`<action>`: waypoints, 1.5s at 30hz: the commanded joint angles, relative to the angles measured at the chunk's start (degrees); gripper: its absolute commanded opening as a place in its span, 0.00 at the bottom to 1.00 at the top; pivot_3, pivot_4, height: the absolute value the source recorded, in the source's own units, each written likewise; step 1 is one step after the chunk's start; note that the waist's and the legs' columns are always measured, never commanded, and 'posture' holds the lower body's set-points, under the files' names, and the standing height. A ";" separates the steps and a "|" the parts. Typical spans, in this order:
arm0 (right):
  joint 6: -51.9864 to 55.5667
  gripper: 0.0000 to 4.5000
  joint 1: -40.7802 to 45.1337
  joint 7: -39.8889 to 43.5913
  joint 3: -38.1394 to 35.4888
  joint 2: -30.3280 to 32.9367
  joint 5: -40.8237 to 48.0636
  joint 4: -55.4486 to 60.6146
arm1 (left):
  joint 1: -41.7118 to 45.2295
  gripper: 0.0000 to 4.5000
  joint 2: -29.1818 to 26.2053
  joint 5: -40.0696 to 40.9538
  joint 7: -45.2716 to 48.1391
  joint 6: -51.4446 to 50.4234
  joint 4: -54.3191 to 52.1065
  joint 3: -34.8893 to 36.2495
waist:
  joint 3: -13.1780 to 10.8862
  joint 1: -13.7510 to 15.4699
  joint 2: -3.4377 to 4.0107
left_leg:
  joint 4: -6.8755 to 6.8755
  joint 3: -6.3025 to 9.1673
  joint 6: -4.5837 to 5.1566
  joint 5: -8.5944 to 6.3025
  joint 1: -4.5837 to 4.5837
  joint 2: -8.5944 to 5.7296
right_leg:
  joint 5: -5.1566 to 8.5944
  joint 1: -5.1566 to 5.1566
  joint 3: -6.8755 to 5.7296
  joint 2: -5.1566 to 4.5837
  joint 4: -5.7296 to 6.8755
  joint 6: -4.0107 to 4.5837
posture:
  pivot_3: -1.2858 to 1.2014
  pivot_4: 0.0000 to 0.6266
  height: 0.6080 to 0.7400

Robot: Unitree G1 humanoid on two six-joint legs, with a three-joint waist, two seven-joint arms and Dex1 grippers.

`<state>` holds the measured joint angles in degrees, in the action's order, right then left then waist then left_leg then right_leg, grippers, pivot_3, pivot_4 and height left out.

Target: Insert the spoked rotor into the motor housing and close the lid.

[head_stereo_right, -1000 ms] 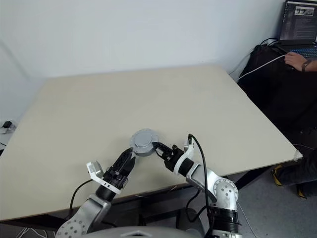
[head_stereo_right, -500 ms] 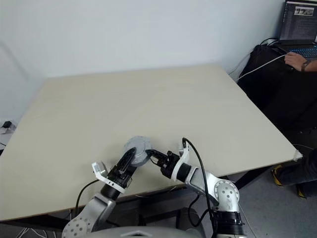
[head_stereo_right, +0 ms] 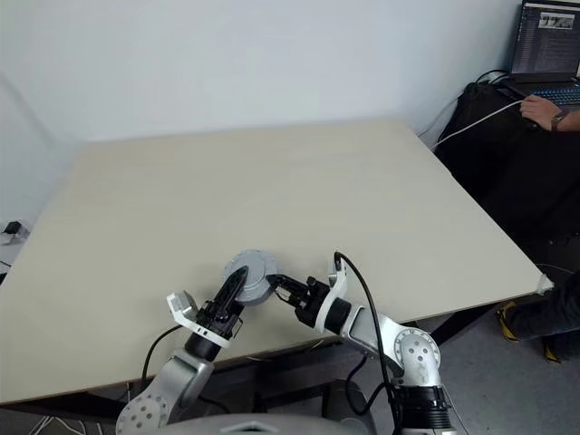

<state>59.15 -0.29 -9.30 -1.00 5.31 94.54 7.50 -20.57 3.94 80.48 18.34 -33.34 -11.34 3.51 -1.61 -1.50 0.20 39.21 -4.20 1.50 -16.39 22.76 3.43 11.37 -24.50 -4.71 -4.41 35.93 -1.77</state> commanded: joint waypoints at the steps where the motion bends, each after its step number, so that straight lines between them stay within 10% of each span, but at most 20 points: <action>1: -1.59 0.27 1.24 1.93 0.18 0.62 -2.89 3.45 | 0.61 0.49 5.02 -0.03 0.18 1.11 -1.95 -1.68 | 0.00 0.00 0.00 | 0.00 0.00 0.00 0.00 0.00 0.00 | 0.00 0.00 0.00 0.01 0.00 0.00 | 0.52 0.00 1.00; 6: -1.93 0.27 1.09 6.18 0.92 1.89 -5.40 5.77 | 0.51 0.49 4.95 -0.16 -0.10 1.83 -2.20 -2.01 | 0.01 0.14 -0.02 | 0.00 -0.01 0.00 0.00 0.01 -0.01 | -0.01 0.00 0.02 0.00 -0.01 -0.01 | 0.52 0.00 1.00; 16: -1.98 1.00 0.70 8.46 0.73 5.12 -8.06 9.02 | 1.90 0.47 4.50 -1.75 -1.35 4.42 -2.01 -1.34 | 0.01 0.18 -0.02 | 0.00 -0.02 0.00 0.00 -0.02 0.00 | -0.01 0.01 0.02 0.02 0.01 0.00 | 0.52 0.00 1.00; 29: -33.96 1.00 -3.08 27.67 19.86 19.87 -65.39 15.87 | 18.55 0.47 1.10 -8.30 -9.75 12.72 11.31 10.43 | 0.15 0.82 -0.29 | 0.10 -0.03 0.00 0.02 -0.07 -0.08 | -0.02 0.14 0.05 0.05 0.00 -0.03 | 0.52 0.00 1.00; 45: -51.27 1.00 -7.50 29.27 18.41 16.19 -84.60 9.02 | 45.96 0.47 -3.73 -19.16 -11.11 17.23 38.46 23.06 | 0.13 0.83 -0.96 | 0.34 0.05 0.01 0.03 -0.17 -0.16 | -0.10 0.53 -0.08 0.06 -0.02 -0.13 | 0.52 0.00 1.00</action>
<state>9.45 -8.24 20.04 19.23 22.02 10.43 15.82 21.75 1.26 62.43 6.22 -17.78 27.03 25.79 -1.49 -0.66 -0.76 39.55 -4.15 1.51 -16.36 22.59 3.27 11.27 -23.96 -4.79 -4.35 35.90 -1.89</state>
